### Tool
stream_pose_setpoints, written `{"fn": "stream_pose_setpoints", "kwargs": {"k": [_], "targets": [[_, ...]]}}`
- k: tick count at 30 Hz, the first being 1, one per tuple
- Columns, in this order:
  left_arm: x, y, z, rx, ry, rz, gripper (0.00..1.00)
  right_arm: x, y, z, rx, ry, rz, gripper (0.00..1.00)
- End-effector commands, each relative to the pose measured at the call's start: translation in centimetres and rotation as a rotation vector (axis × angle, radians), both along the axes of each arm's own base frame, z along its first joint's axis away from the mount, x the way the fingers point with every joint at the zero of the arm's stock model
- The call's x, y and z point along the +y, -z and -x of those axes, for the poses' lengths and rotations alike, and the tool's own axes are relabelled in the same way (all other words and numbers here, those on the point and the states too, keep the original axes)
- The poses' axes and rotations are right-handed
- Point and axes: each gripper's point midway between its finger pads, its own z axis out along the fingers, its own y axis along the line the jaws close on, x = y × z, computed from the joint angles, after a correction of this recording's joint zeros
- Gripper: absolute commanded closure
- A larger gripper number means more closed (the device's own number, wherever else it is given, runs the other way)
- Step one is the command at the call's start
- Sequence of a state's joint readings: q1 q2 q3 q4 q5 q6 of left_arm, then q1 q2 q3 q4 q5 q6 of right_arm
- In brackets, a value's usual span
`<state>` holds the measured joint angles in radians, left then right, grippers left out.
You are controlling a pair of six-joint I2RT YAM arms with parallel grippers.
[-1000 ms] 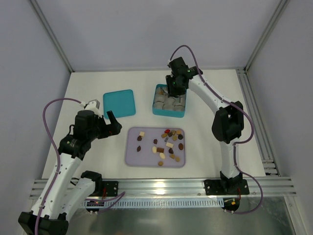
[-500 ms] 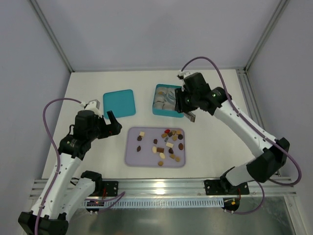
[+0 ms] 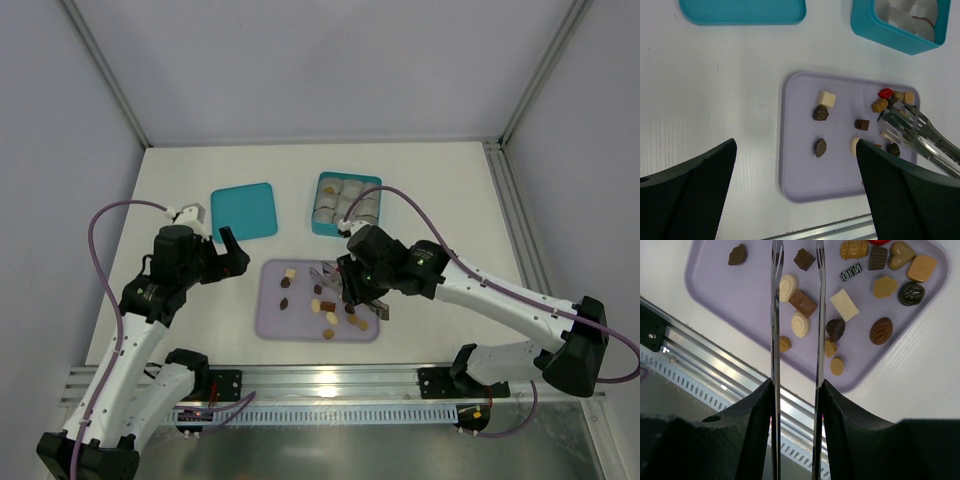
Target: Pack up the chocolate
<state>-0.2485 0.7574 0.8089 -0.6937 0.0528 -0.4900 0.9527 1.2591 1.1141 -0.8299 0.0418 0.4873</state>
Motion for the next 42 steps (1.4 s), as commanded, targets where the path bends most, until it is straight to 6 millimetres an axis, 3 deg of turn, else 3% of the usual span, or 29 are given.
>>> {"fn": "stream_pose_setpoints", "kwargs": {"k": [1, 22, 32, 42], "targets": [[-0.1, -0.3, -0.2, -0.015, 0.002, 0.000, 0.00, 1.6, -1.2, -0.3, -0.033, 0.043, -0.084, 0.56], [0.0, -0.4, -0.2, -0.023, -0.004, -0.006, 0.00, 2.0, 2.1, 0.9, 0.021, 0.026, -0.012, 0.60], [0.0, -0.5, -0.1, -0.028, -0.005, -0.006, 0.00, 1.2, 1.9, 0.6, -0.004, 0.046, 0.017, 0.59], [-0.1, -0.5, -0.1, -0.025, 0.000, -0.005, 0.00, 1.8, 2.3, 0.9, 0.009, 0.028, 0.020, 0.56]]}}
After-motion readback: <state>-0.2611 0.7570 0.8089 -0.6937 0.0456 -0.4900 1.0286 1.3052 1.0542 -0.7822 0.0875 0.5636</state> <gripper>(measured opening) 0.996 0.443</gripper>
